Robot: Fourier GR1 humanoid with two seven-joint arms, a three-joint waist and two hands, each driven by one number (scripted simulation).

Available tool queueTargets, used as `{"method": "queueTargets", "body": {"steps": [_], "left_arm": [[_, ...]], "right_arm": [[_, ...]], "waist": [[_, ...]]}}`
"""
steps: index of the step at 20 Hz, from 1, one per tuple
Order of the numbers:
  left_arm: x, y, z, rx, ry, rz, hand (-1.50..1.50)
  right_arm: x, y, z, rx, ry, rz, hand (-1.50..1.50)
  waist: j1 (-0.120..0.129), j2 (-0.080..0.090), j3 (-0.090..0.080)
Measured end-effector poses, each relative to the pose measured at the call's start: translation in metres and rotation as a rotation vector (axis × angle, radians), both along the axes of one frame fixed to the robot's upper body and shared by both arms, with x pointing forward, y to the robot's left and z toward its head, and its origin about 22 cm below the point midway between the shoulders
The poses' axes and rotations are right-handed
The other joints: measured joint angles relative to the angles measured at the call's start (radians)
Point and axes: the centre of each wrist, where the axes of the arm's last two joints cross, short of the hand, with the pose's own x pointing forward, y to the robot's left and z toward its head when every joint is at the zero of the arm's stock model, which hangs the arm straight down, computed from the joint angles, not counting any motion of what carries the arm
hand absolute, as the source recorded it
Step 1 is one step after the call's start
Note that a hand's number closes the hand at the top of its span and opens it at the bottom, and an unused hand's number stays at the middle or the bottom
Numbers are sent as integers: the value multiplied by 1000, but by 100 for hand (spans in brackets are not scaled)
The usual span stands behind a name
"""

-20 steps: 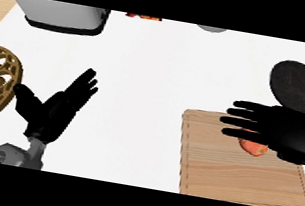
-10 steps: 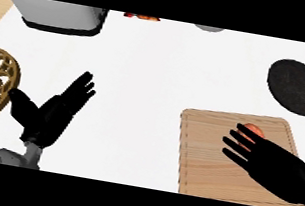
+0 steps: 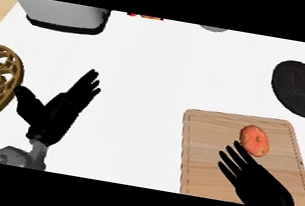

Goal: Pick the squash from the cutting board and place it in the pan

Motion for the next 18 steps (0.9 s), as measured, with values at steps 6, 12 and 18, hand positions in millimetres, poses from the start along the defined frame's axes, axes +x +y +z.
{"method": "queueTargets", "body": {"steps": [6,12,18], "left_arm": [[-1,3,-2,8,-1,-5,0],[0,-2,-8,3,-5,-9,0],[-1,0,-1,13,1,-10,0]], "right_arm": [[8,-1,-15,-16,-98,-2,-150],[22,-12,-22,-18,-170,3,-150],[39,-18,-23,-20,-175,1,-150]], "waist": [[6,2,0],[7,2,0],[9,2,0]]}}
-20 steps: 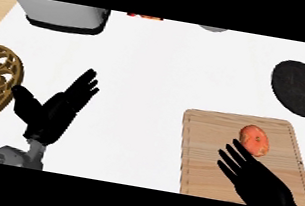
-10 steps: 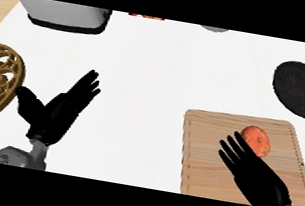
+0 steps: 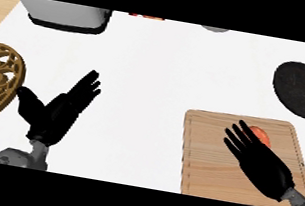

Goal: Pick the squash from the cutting board and place it in the pan

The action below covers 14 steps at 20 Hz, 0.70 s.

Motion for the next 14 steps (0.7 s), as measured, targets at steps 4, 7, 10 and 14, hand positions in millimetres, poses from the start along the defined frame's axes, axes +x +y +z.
{"method": "queueTargets", "body": {"steps": [4,7,10,14], "left_arm": [[-3,1,-3,-8,-6,1,0],[-6,1,-2,-5,0,2,0],[-2,3,-4,-6,1,0,0],[-1,-3,-4,-5,7,-3,0]], "right_arm": [[11,-6,-5,3,-8,-4,150],[17,-11,-12,18,-2,17,150],[29,-9,-14,19,-24,91,150],[38,-11,-21,14,-57,169,150]], "waist": [[1,0,0],[2,0,0],[3,1,0],[5,0,-1]]}}
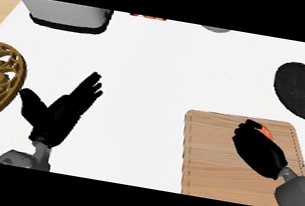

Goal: Pick the squash from the cutting board and place it in the pan

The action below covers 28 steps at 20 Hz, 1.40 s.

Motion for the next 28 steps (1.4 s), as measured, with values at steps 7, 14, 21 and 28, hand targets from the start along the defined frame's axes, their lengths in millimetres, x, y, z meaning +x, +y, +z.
{"method": "queueTargets", "body": {"steps": [7,14,21,28], "left_arm": [[3,7,5,0,-14,17,0],[0,11,1,-1,-1,36,0],[2,6,5,-1,-1,13,0],[-1,6,6,-3,-8,11,0]], "right_arm": [[9,16,-15,293,22,-367,150],[26,47,-4,766,-54,-933,150],[45,93,57,1238,-256,-1066,150],[42,87,86,1630,-293,-1076,150]], "waist": [[-20,-3,-5],[-42,-12,-16],[-16,-6,-2],[-7,-2,1]]}}
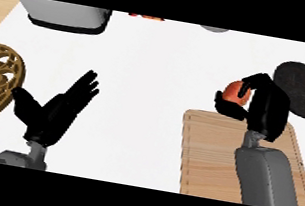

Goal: Pick the squash from the cutting board and place it in the pan

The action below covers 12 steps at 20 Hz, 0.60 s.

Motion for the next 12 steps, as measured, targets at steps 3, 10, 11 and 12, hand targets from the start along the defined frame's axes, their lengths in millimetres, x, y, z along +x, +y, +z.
{"method": "queueTargets", "body": {"steps": [3,10,11,12], "left_arm": [[-1,-1,-1,-2,3,-1,0],[1,2,-5,8,-10,-6,0],[2,1,1,6,-11,-7,0],[3,-2,2,3,-10,-13,0]], "right_arm": [[4,-20,-4,90,-33,-22,150],[33,-72,-19,52,-50,-93,150],[35,-80,-24,32,-51,-102,150],[41,-88,-27,17,-55,-114,150]], "waist": [[2,2,0],[8,5,0],[10,5,0],[13,7,1]]}}
